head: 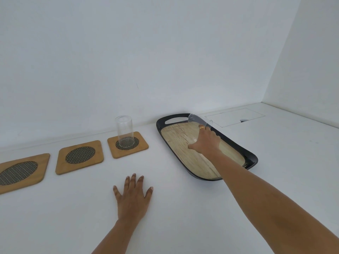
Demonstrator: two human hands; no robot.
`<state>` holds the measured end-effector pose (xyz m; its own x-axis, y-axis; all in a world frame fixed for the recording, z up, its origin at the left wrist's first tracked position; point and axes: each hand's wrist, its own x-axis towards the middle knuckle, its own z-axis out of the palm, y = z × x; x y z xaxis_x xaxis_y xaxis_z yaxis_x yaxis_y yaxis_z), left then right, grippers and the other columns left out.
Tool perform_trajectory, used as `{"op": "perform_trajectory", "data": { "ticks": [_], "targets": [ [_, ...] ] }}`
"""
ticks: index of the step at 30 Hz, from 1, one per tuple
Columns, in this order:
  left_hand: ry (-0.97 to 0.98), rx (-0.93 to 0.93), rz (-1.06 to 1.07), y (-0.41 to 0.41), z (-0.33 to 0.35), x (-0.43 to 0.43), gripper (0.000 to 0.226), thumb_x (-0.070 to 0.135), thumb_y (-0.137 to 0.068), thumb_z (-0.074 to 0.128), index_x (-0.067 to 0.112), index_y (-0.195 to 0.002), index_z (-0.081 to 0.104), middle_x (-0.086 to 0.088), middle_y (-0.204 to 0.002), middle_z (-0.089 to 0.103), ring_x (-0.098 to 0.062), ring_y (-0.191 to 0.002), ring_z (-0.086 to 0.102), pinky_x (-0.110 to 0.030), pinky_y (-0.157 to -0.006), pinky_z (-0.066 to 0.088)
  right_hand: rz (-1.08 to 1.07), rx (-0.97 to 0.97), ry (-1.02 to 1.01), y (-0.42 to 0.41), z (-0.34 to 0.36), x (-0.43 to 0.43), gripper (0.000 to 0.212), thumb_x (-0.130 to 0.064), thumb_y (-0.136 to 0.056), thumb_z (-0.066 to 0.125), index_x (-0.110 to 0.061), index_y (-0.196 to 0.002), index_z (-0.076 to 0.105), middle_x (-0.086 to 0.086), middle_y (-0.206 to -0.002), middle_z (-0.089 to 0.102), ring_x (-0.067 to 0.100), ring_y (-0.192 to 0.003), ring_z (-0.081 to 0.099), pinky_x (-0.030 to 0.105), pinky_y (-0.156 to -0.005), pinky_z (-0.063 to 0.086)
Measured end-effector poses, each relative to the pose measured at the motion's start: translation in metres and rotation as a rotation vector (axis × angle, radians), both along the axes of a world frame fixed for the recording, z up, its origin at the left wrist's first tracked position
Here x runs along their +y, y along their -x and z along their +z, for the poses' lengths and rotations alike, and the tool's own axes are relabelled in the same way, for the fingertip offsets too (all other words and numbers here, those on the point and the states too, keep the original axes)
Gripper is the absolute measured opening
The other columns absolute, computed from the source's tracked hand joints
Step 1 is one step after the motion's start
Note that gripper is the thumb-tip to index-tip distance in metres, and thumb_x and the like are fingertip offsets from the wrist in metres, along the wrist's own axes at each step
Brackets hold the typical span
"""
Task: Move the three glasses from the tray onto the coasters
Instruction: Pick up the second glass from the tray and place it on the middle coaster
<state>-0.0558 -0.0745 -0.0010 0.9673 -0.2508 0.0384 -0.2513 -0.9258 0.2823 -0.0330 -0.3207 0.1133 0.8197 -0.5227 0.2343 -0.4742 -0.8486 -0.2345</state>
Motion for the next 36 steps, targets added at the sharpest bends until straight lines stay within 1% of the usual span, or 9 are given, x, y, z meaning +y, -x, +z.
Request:
{"op": "perform_trajectory", "data": {
  "ticks": [3,6,12,17,21,24,28,32,36],
  "targets": [
    [0.014,0.001,0.053,-0.003,-0.001,0.017,0.060,0.053,-0.095,0.026,0.026,-0.148,0.017,0.003,-0.160,0.010,-0.014,-0.148,0.005,-0.054,-0.117,0.007,0.043,-0.066,0.026,-0.006,0.008,0.013,0.076,-0.043,-0.067,0.074,-0.008,-0.128,0.046,0.008,-0.131,0.049,0.028,-0.123,0.043,0.041,-0.094,0.044],
    [0.036,-0.017,0.093,-0.007,-0.001,0.041,0.059,0.051,-0.096,0.028,0.024,-0.147,0.019,0.002,-0.159,0.013,-0.015,-0.148,0.008,-0.048,-0.118,0.011,0.123,-0.155,-0.019,-0.012,0.018,0.033,0.086,-0.042,-0.065,0.075,-0.013,-0.137,0.037,0.008,-0.137,0.042,0.026,-0.128,0.039,0.038,-0.090,0.046],
    [0.004,-0.014,0.183,-0.013,0.002,0.090,0.058,0.051,-0.096,0.028,0.024,-0.147,0.021,0.001,-0.159,0.015,-0.016,-0.147,0.009,-0.044,-0.118,0.012,0.269,-0.184,-0.221,-0.025,0.038,0.089,0.072,-0.059,-0.067,0.069,-0.013,-0.119,0.051,0.002,-0.121,0.052,0.023,-0.111,0.056,0.030,-0.075,0.038],
    [-0.032,-0.012,0.199,-0.018,0.004,0.128,0.059,0.051,-0.096,0.030,0.023,-0.147,0.021,0.000,-0.158,0.018,-0.016,-0.147,0.013,-0.044,-0.118,0.017,0.219,-0.099,-1.206,-0.025,0.034,0.130,0.065,-0.042,-0.069,0.078,-0.008,-0.115,0.049,0.002,-0.111,0.045,0.021,-0.089,0.056,0.021,-0.049,0.051],
    [-0.046,0.017,0.319,-0.023,0.005,0.168,0.060,0.053,-0.095,0.028,0.022,-0.146,0.021,-0.001,-0.158,0.018,-0.018,-0.147,0.012,-0.049,-0.117,0.017,0.176,-0.110,-1.796,-0.016,0.022,0.153,0.024,-0.031,-0.077,0.074,-0.014,-0.084,0.057,0.005,-0.091,0.052,0.020,-0.077,0.058,0.032,-0.061,0.059],
    [-0.047,0.038,0.402,-0.026,0.004,0.197,0.060,0.052,-0.095,0.026,0.022,-0.147,0.020,-0.002,-0.159,0.015,-0.019,-0.147,0.009,-0.053,-0.117,0.014,0.056,-0.126,-2.125,-0.014,0.010,0.167,0.044,-0.038,-0.074,0.075,-0.006,-0.098,0.056,0.013,-0.093,0.057,0.026,-0.072,0.062,0.034,-0.068,0.057],
    [-0.030,0.047,0.487,-0.027,0.004,0.225,0.060,0.052,-0.095,0.026,0.021,-0.147,0.021,-0.003,-0.159,0.015,-0.021,-0.147,0.009,-0.055,-0.116,0.013,0.041,-0.131,-2.223,-0.014,-0.007,0.187,0.065,-0.044,-0.068,0.077,-0.007,-0.114,0.051,0.013,-0.110,0.054,0.028,-0.073,0.060,0.032,-0.069,0.054],
    [-0.007,0.025,0.511,-0.026,0.001,0.233,0.059,0.050,-0.096,0.026,0.022,-0.147,0.020,-0.003,-0.158,0.016,-0.021,-0.147,0.010,-0.052,-0.117,0.012,0.273,-0.087,-2.285,-0.017,-0.013,0.204,0.054,-0.033,-0.060,0.082,-0.004,-0.100,0.060,0.015,-0.088,0.070,0.028,-0.082,0.065,0.036,-0.084,0.052],
    [-0.017,-0.006,0.516,-0.025,-0.002,0.230,0.059,0.050,-0.096,0.024,0.021,-0.147,0.020,-0.004,-0.158,0.018,-0.021,-0.147,0.011,-0.052,-0.116,0.013,0.357,-0.016,-2.097,-0.021,-0.022,0.214,0.032,-0.022,-0.077,0.071,-0.005,-0.101,0.058,0.014,-0.101,0.059,0.027,-0.086,0.063,0.036,-0.080,0.051]
  ]
}}
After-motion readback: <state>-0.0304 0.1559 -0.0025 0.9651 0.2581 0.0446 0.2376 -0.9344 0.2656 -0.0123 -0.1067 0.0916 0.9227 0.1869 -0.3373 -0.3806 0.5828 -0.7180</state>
